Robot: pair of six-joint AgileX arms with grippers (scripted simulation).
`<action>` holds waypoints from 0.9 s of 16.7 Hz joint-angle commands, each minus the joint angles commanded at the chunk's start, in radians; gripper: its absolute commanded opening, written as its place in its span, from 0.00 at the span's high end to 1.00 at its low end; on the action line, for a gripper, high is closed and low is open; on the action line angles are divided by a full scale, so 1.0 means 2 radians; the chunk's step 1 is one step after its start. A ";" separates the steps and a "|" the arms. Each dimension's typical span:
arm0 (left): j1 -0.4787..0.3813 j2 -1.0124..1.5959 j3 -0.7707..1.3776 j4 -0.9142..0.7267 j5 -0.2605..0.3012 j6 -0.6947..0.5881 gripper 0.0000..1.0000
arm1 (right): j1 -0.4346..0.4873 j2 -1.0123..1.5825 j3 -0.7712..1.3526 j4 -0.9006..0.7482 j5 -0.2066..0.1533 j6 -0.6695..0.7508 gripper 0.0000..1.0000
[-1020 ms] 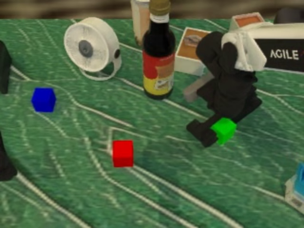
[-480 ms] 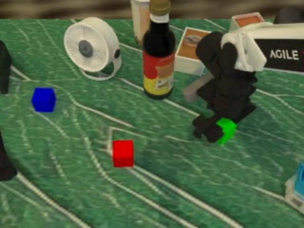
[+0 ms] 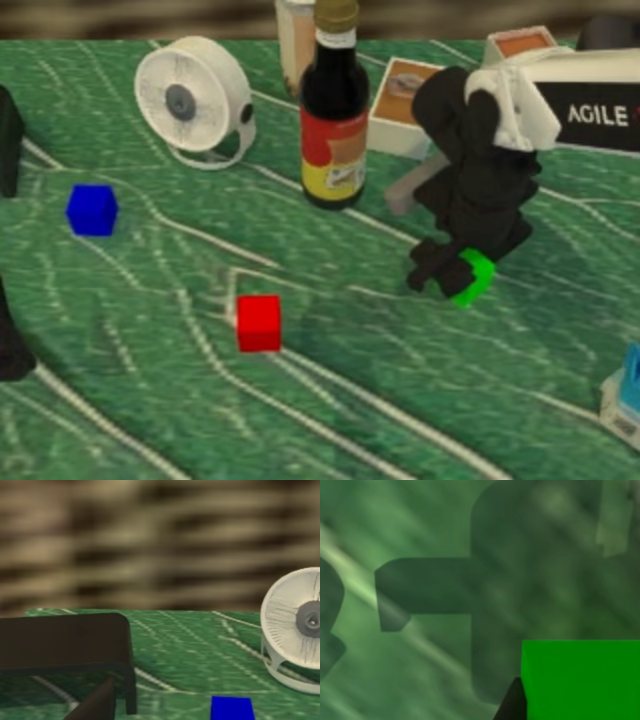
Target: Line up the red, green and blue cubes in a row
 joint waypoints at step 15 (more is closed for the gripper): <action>0.000 0.000 0.000 0.000 0.000 0.000 0.00 | 0.003 -0.047 0.080 -0.122 -0.002 0.000 1.00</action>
